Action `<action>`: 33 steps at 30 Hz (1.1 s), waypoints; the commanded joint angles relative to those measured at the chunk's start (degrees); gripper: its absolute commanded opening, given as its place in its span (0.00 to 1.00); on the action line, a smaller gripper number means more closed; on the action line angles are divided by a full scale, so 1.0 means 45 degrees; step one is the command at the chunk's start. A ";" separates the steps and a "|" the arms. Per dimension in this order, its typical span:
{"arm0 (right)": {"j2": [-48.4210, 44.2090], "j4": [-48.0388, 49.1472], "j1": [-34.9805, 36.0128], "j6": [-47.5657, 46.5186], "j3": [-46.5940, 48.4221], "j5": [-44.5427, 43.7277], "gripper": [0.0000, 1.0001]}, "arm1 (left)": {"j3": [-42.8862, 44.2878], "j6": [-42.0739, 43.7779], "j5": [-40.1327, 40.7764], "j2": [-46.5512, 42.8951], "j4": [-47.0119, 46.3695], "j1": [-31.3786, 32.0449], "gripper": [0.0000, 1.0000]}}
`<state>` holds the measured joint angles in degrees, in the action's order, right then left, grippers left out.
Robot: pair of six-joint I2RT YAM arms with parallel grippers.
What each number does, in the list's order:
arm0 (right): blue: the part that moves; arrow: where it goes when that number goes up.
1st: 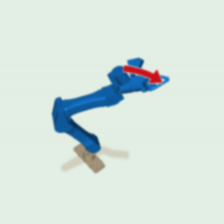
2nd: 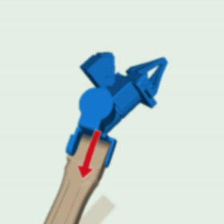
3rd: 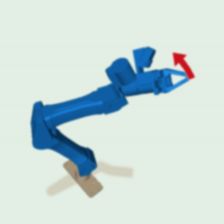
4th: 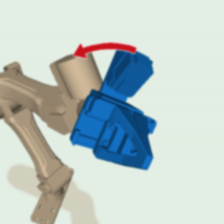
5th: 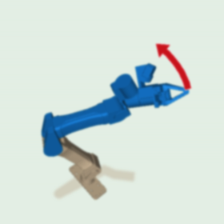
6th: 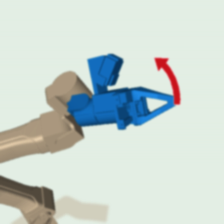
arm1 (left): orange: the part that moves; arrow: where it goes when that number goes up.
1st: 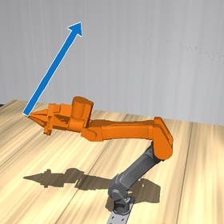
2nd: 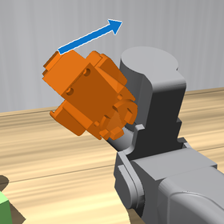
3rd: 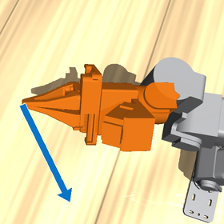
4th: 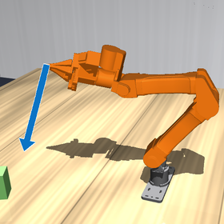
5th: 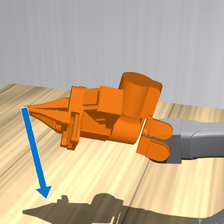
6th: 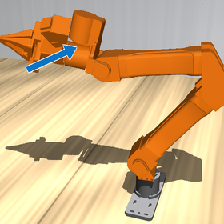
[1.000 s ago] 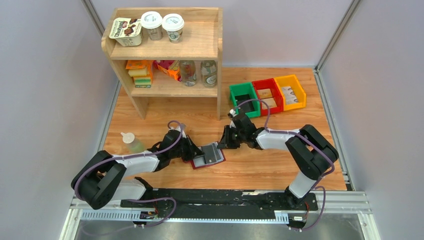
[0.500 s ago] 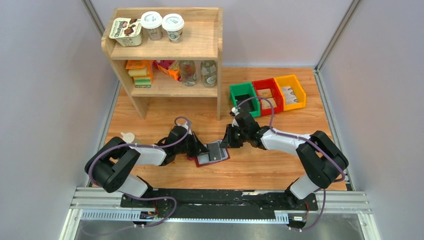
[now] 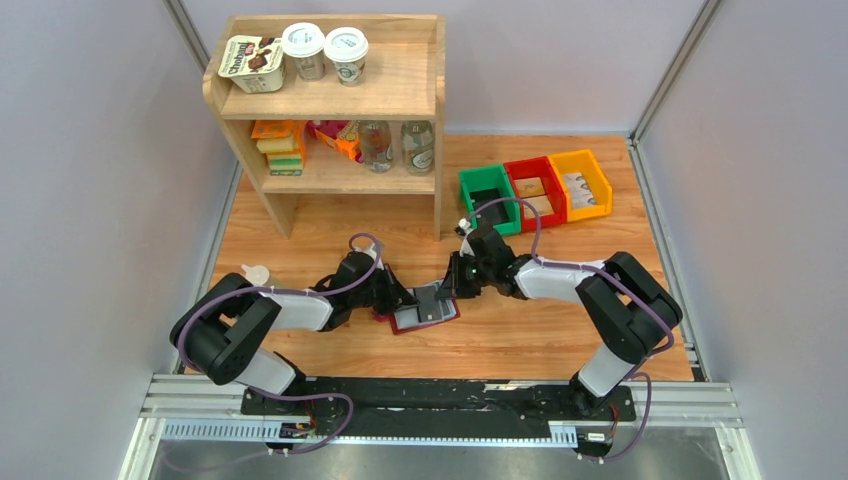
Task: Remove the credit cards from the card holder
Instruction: Remove the credit card from the card holder.
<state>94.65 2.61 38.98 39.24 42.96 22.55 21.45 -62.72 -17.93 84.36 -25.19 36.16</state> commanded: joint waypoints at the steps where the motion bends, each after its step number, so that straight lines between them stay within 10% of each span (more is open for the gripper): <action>1: 0.0235 0.0221 0.0048 0.0029 -0.0327 -0.0459 0.00 | -0.0001 0.0208 0.0215 0.0063 0.0110 -0.0009 0.00; 33: 0.0607 0.0670 0.0048 0.0263 -0.1539 -0.0850 0.00 | -0.1798 -0.1336 0.0392 -0.0621 -0.2175 -0.0028 0.16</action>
<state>94.54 11.51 39.05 42.26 38.15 23.00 14.68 -68.71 -16.99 83.18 -32.69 36.16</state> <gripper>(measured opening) 0.005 0.161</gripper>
